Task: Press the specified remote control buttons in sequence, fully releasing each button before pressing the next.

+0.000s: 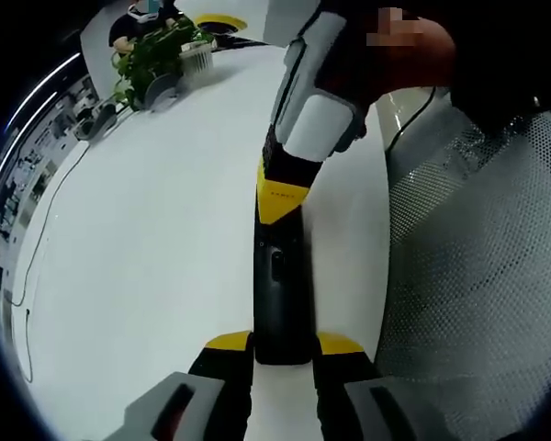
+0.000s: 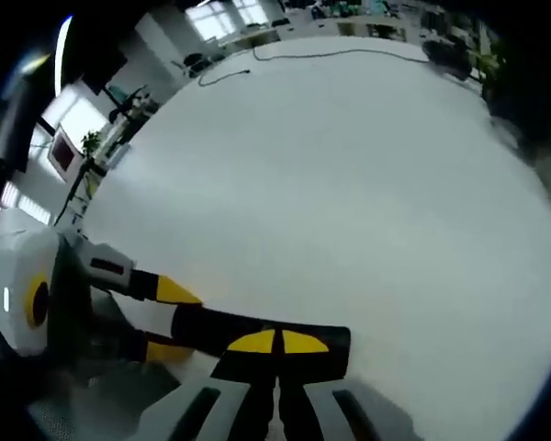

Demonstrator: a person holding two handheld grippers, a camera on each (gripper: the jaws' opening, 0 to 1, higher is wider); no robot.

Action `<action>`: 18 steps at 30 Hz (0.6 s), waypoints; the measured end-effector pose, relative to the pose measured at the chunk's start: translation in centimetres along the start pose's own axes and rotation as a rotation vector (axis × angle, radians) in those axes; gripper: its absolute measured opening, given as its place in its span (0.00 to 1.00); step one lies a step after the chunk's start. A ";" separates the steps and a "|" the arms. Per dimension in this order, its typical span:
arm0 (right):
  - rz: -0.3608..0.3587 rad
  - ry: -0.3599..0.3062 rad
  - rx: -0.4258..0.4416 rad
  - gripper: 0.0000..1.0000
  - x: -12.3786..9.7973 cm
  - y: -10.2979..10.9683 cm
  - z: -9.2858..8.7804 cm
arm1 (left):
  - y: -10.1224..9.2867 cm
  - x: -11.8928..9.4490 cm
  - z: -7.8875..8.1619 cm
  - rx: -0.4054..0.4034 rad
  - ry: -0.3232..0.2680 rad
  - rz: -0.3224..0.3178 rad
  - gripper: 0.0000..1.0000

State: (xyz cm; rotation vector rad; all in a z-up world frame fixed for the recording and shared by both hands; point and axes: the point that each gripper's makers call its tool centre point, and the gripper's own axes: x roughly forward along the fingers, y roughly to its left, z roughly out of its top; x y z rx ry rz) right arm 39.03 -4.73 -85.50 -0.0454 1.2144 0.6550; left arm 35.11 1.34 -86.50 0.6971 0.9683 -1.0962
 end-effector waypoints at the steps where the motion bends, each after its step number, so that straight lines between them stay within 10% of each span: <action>1: -0.006 -0.001 -0.008 0.00 0.0 0.0 0.0 | 0.0 0.0 0.0 0.000 0.000 0.000 0.25; 18: -0.004 0.010 -0.024 0.00 -0.1 0.0 -0.1 | 0.0 -0.1 0.0 -0.017 -0.013 0.008 0.25</action>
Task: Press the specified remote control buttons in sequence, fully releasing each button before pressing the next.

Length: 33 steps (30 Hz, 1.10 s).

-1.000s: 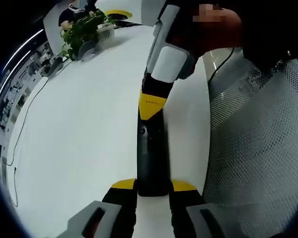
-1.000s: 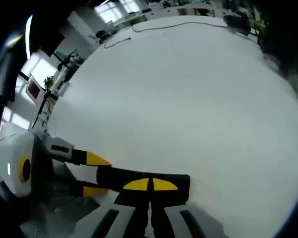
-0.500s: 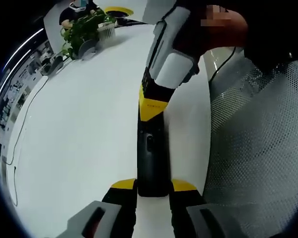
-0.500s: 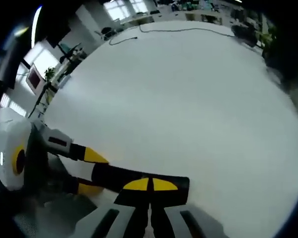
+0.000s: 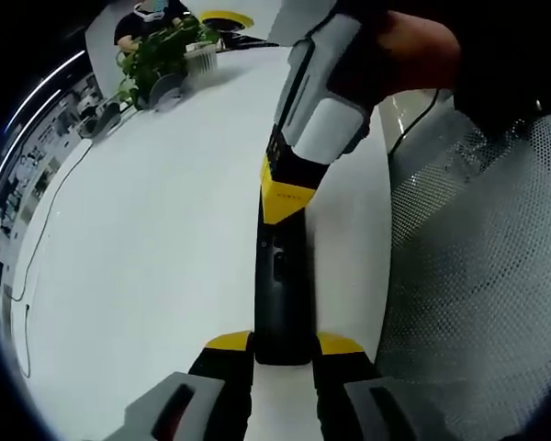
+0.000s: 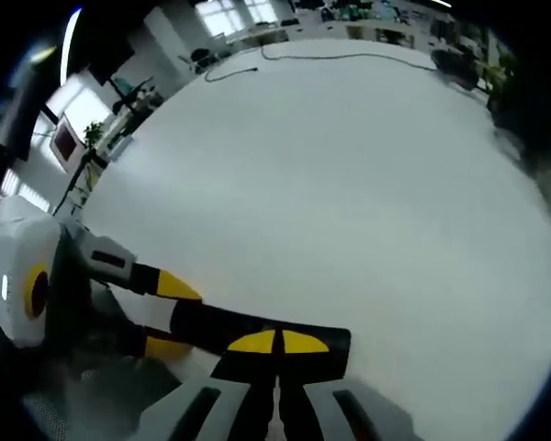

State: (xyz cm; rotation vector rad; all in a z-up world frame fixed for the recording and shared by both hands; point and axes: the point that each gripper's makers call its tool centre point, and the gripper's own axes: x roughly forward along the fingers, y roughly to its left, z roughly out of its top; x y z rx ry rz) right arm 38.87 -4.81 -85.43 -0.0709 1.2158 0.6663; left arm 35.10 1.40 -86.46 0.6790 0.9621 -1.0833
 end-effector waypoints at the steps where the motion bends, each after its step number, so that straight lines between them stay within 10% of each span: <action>1: 0.000 -0.001 0.001 0.00 0.0 0.0 0.0 | 0.0 0.0 0.0 -0.001 -0.001 0.000 0.25; 27: -0.004 -0.015 -0.027 0.00 0.1 0.0 -0.1 | 0.0 0.0 0.0 -0.007 0.004 0.000 0.25; 33: 0.036 -0.005 0.085 0.00 0.0 -0.1 0.0 | 0.0 0.0 0.0 -0.007 -0.001 0.001 0.25</action>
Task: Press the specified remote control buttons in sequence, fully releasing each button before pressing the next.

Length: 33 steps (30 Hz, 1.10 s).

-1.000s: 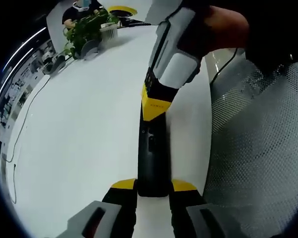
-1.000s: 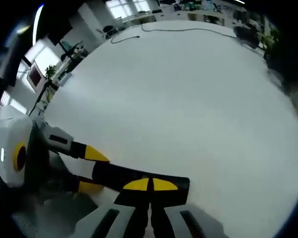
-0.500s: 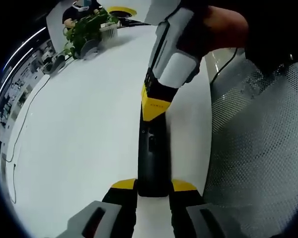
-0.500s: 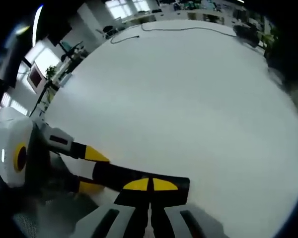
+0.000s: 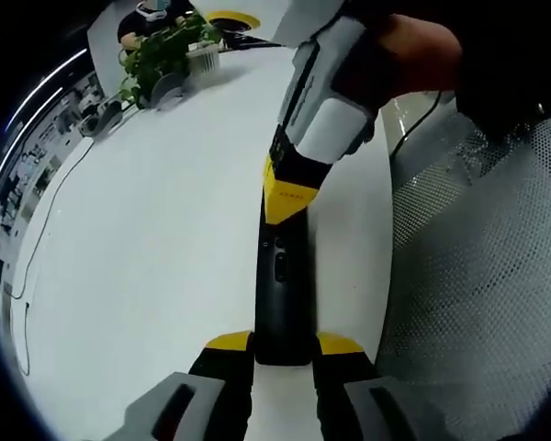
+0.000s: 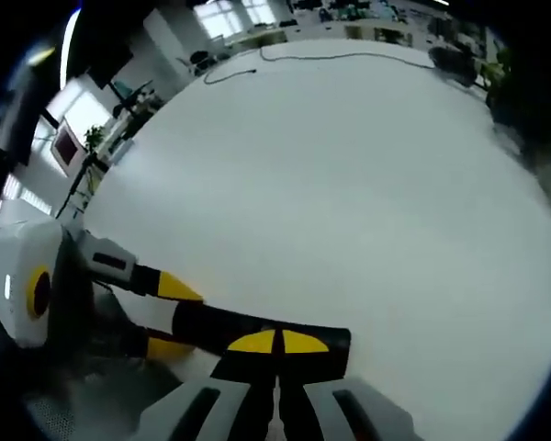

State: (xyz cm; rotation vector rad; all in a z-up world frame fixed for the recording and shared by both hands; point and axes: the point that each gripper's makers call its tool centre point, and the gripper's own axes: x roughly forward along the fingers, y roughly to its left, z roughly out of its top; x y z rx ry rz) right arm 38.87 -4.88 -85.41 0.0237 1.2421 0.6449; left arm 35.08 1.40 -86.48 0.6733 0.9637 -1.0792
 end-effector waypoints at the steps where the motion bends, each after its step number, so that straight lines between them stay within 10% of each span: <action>1: 0.005 0.003 0.018 0.00 0.0 -0.1 0.0 | 0.0 0.0 0.0 0.001 -0.001 0.000 0.25; 25: -0.015 0.003 -0.044 0.00 0.0 -0.2 -0.1 | 0.0 0.0 0.0 -0.001 0.001 0.005 0.25; 33: 0.031 0.033 0.053 0.00 -0.3 0.2 -0.6 | 0.0 0.0 0.0 0.001 -0.006 0.005 0.25</action>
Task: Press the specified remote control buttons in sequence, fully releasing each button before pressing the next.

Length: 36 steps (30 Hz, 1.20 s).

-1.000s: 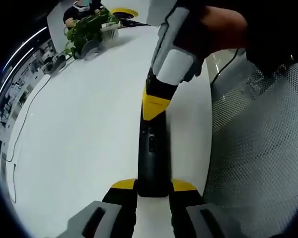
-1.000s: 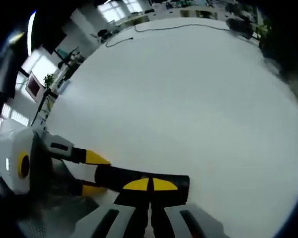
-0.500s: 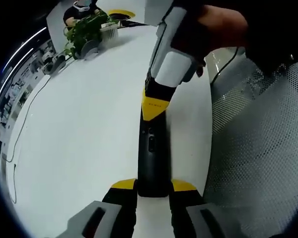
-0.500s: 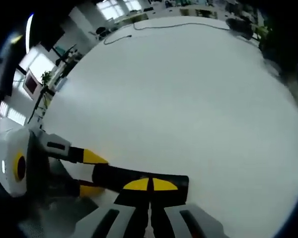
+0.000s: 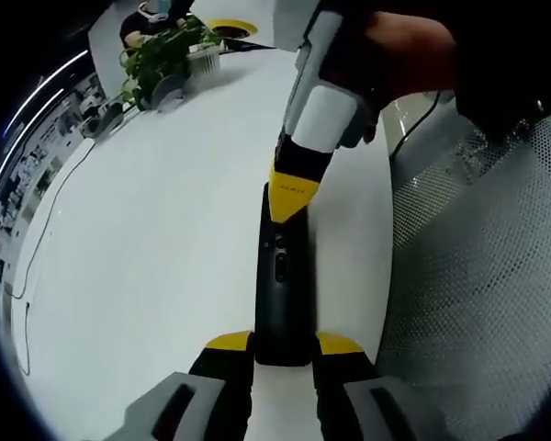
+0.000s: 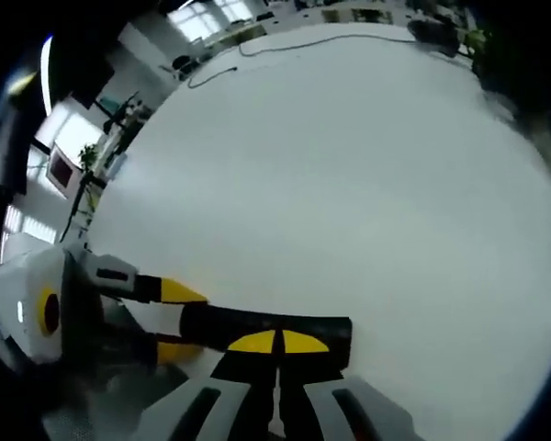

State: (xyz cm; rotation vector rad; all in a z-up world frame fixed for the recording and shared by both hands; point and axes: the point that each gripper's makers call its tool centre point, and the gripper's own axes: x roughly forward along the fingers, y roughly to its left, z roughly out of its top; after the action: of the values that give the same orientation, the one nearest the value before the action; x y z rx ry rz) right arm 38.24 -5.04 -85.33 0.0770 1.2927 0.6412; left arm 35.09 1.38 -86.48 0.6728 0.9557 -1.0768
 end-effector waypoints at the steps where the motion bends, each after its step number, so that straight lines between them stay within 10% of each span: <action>1: 0.003 0.002 0.003 0.00 0.0 0.1 -0.1 | 0.0 0.0 0.0 0.001 0.001 0.000 0.25; 24: -0.040 0.030 -0.144 0.00 0.4 1.0 -0.6 | 0.1 0.0 0.1 0.005 0.006 -0.001 0.25; 36: -0.003 0.087 -0.059 0.00 0.0 0.5 -1.7 | 0.1 0.0 0.1 0.011 -0.006 -0.004 0.25</action>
State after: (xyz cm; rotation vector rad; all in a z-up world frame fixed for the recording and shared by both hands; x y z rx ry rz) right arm 36.44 -5.14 -85.63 -0.0011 1.3567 0.6856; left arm 35.19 1.30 -86.42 0.6769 0.9469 -1.0879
